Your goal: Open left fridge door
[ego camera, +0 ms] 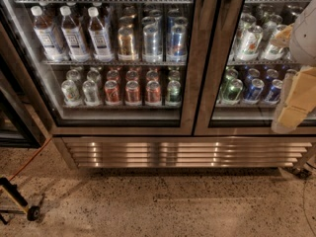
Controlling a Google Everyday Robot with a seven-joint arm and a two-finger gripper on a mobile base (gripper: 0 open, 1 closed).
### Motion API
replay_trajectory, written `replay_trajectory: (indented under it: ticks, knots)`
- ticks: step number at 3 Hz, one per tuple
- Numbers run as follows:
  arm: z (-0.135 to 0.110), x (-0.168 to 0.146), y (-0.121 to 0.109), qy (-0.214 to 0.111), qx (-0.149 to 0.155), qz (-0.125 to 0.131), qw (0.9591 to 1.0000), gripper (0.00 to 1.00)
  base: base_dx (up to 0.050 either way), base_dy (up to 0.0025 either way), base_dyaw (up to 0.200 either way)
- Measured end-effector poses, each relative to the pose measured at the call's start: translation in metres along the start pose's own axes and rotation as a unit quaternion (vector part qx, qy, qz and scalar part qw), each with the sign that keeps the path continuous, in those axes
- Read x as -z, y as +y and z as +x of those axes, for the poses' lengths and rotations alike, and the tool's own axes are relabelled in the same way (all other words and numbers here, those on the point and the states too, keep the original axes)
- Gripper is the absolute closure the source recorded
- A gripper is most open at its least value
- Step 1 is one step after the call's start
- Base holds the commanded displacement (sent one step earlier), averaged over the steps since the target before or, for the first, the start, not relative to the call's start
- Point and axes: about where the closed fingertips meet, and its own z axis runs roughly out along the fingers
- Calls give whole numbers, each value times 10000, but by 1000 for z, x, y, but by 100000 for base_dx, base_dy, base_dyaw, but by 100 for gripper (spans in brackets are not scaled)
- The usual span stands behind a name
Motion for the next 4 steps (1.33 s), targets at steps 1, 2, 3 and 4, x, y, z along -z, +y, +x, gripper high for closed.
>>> replay_trajectory:
  ticks: [1, 2, 3, 4]
  knots:
    - [0, 0, 0, -2, 0, 1, 10000, 0, 0, 0, 0]
    - [-9, 6, -24, -385, -20, 203, 9990, 0, 0, 0, 0]
    - [-23, 5, -64, -1095, -312, 279, 9931, 0, 0, 0, 0]
    - [-29, 6, -70, -1253, -323, 276, 9912, 0, 0, 0, 0]
